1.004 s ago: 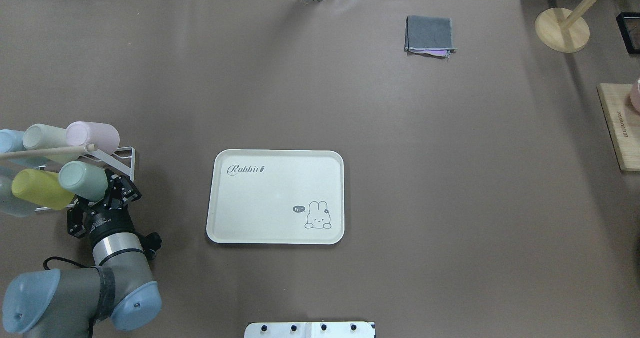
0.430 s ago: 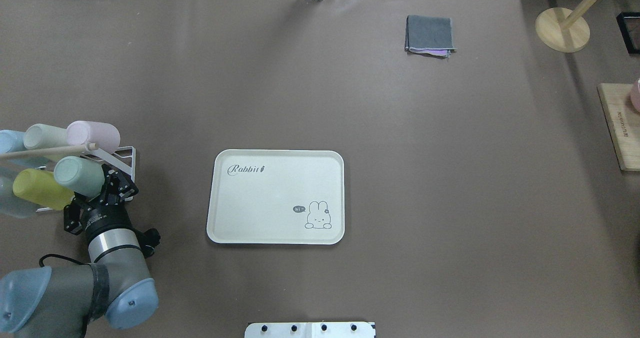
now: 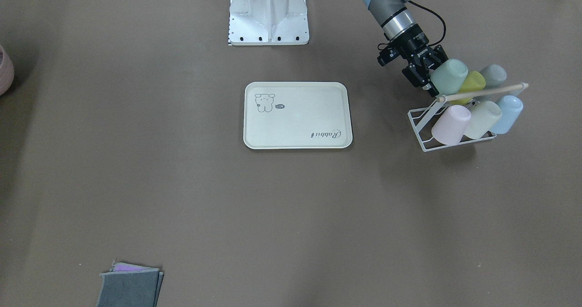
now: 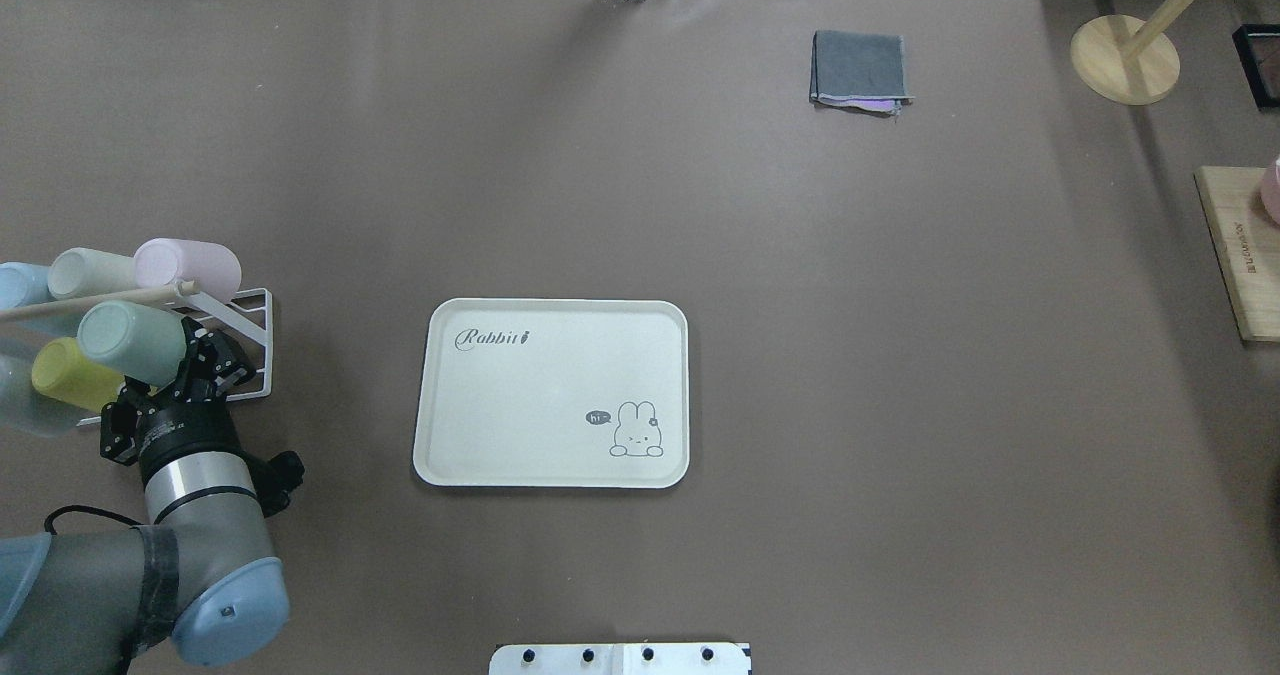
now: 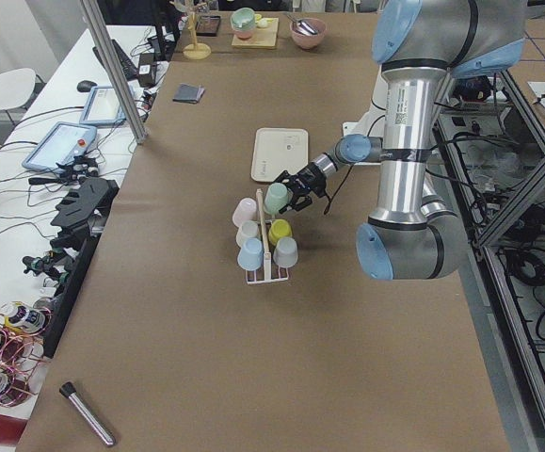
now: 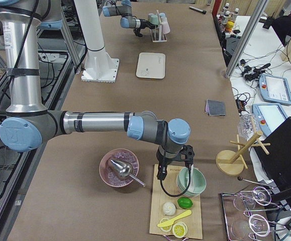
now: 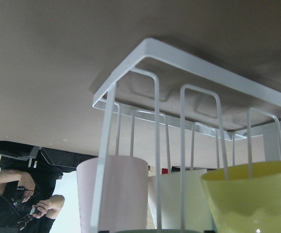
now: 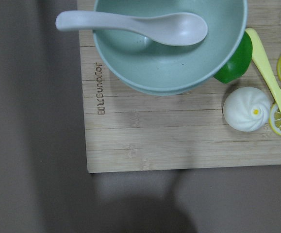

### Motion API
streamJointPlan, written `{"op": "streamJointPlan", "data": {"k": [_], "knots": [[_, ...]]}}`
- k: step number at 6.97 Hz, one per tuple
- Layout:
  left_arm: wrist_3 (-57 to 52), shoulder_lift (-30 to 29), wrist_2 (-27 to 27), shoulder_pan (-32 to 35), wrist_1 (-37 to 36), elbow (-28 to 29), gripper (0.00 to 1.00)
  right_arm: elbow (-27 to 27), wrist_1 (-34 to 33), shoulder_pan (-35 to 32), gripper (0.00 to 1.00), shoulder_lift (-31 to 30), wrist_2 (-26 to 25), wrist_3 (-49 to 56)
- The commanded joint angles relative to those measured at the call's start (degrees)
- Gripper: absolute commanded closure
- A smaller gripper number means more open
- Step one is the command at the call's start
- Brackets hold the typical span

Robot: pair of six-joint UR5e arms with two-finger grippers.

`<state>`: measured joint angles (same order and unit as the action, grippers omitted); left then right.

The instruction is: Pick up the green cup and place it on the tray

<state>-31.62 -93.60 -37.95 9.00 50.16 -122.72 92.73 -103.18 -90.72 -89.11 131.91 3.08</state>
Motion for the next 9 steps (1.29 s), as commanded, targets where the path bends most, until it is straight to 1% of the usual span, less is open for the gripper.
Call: {"op": "streamJointPlan", "data": {"k": [1,3,7,8,9], "knots": [[-0.02,1.74,-0.02,-0.04,-0.24,-3.13,0.31,0.00,0.00,0.01,0.00,0.07,0.10,-0.09],[-0.02,1.84,-0.19,-0.13,-0.24,-4.89,0.31,0.00,0.00,0.01,0.00,-0.01,0.10,-0.09],[-0.11,3.95,-0.46,-0.04,-0.06,-11.04,0.31,-0.09,0.00,0.01,0.00,-0.01,0.10,0.00],[0.50,3.95,-1.33,0.05,0.64,-12.36,0.31,-0.09,0.00,0.01,0.00,-0.01,0.10,0.00],[0.85,4.04,-2.12,0.14,5.43,-12.28,0.33,-0.44,0.00,0.01,0.00,0.07,0.19,0.00]]}}
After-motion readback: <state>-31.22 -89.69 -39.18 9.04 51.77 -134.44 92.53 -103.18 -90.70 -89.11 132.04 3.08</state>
